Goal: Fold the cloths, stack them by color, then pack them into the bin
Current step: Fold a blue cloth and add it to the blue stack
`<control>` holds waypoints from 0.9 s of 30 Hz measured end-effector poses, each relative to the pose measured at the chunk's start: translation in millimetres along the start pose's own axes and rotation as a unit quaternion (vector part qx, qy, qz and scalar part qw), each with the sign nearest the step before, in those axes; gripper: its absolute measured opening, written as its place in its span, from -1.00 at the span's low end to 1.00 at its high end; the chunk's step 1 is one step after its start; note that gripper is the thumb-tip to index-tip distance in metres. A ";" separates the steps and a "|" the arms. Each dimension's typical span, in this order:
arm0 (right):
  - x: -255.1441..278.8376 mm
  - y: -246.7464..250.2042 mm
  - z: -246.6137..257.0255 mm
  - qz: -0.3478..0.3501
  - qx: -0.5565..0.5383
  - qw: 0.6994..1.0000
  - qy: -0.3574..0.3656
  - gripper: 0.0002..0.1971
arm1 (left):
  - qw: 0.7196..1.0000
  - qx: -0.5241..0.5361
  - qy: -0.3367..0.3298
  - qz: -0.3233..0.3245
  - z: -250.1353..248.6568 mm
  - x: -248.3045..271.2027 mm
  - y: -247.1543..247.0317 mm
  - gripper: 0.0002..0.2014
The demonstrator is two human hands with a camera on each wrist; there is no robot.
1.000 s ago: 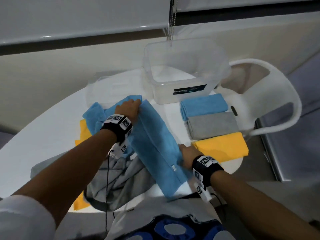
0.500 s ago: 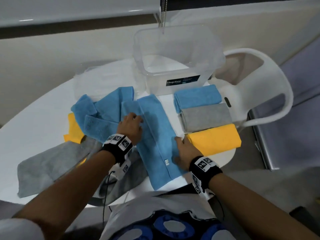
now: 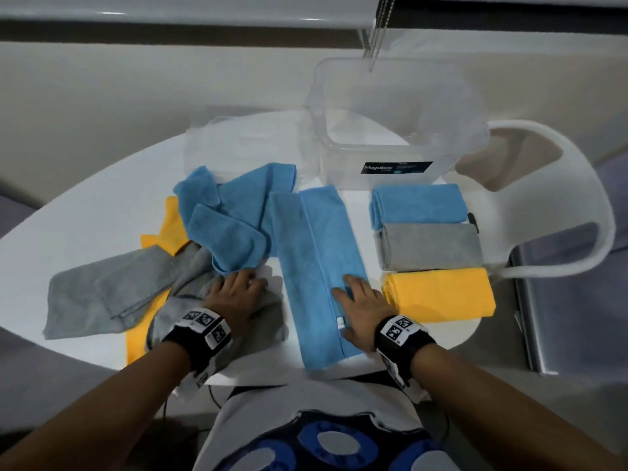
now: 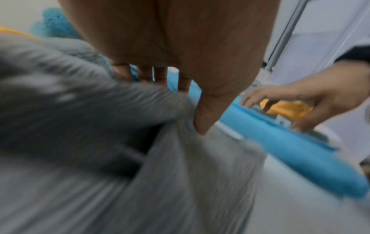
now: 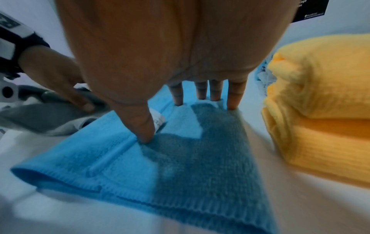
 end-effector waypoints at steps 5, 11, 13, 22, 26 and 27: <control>-11.1 -2.7 13.8 -0.026 0.003 0.998 0.055 -0.05 | 0.996 0.046 -0.065 -0.032 -47.5 -40.1 22.3 -0.37; -16.3 -37.4 6.3 0.045 0.068 0.996 0.037 0.03 | 0.996 -0.047 -0.015 0.072 -42.7 -85.9 -11.2 -0.17; -13.0 -42.1 6.6 0.060 0.053 0.996 0.024 0.04 | 0.995 -0.044 -0.025 0.081 -38.8 -94.6 -8.9 -0.11; -18.1 23.8 20.3 -0.026 -0.068 0.997 -0.004 -0.28 | 0.999 0.036 -0.015 0.011 -37.9 -120.3 37.4 -0.32; -63.1 91.4 -8.4 -0.130 -0.091 0.987 0.005 -0.41 | 0.999 0.043 0.029 0.005 -20.6 -142.3 43.8 -0.19; -76.4 97.5 -16.4 -0.121 -0.082 0.989 0.005 -0.37 | 0.999 0.037 0.032 0.018 -18.0 -145.8 41.7 -0.09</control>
Point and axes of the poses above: each hand's wrist, its own x-axis away from the middle knuckle, its own y-axis out of the back of the hand, z = x × y, the point moved 7 cm from there along -x, towards the middle knuckle, and after that the axes turned 5 degrees about z, right-handed, at the moved point
